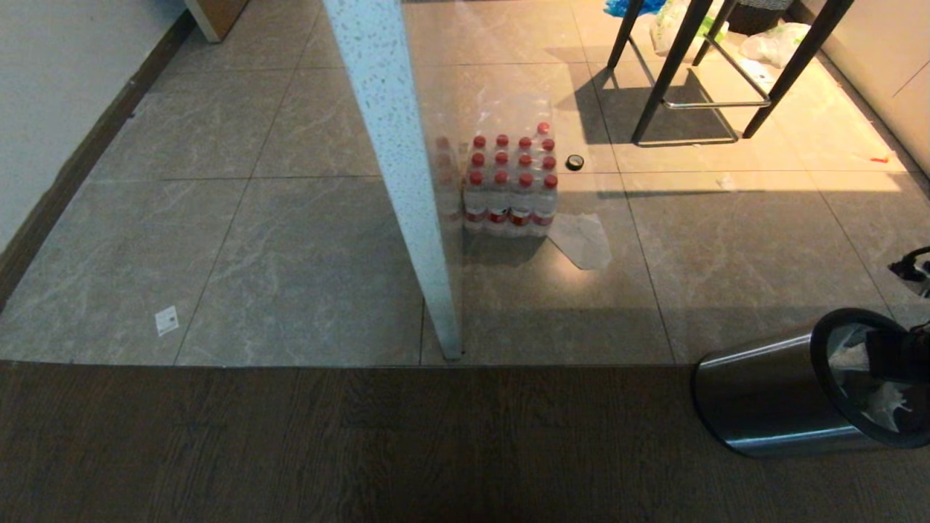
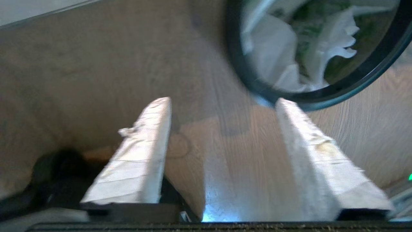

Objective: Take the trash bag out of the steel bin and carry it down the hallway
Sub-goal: Place the outer trash can on the ground

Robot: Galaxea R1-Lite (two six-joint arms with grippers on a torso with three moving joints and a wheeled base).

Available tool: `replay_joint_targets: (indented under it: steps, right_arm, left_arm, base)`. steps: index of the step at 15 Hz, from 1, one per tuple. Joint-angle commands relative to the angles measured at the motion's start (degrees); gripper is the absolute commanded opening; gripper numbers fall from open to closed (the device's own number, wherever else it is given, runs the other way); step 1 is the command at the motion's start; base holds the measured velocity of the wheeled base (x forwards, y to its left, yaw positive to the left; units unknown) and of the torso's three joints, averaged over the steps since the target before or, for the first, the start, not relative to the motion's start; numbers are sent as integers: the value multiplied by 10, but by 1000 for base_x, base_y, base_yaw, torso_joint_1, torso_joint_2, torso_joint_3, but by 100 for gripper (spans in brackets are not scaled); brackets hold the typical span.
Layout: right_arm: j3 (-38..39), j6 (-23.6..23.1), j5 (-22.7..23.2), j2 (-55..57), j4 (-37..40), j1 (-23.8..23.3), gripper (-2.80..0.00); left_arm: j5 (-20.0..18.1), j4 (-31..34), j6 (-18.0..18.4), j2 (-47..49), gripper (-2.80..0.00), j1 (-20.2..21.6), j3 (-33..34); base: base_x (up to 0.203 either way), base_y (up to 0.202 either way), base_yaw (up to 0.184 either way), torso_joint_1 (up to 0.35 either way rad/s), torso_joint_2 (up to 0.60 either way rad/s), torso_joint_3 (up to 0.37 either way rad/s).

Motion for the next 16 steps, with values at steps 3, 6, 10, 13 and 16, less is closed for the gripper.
replay_joint_targets:
  steps: [3,6,10,13,16]
  right_arm:
    - [-24,3,19,139,-58,-42,0]
    - [-44,4,113,176,-83,-55,0]
    - [-53,5,162,219,-92,-55,0]
    - [-65,5,193,249,-118,-56,0]
    - [-90,5,216,286,-136,-56,0]
  left_arm:
    - [0,0,0,0,-280,0,0]
    - [0,0,0,0,-280,0,0]
    - [0,0,0,0,-280,0,0]
    - [0,0,0,0,-280,0,0]
    - [0,0,0,0,-280,0,0]
  base:
    - [0,0,0,0,0,0]
    - [0,0,0,0,0,0]
    - [0,0,0,0,0,0]
    - [0,0,0,0,0,0]
    - [0,0,0,0,0,0]
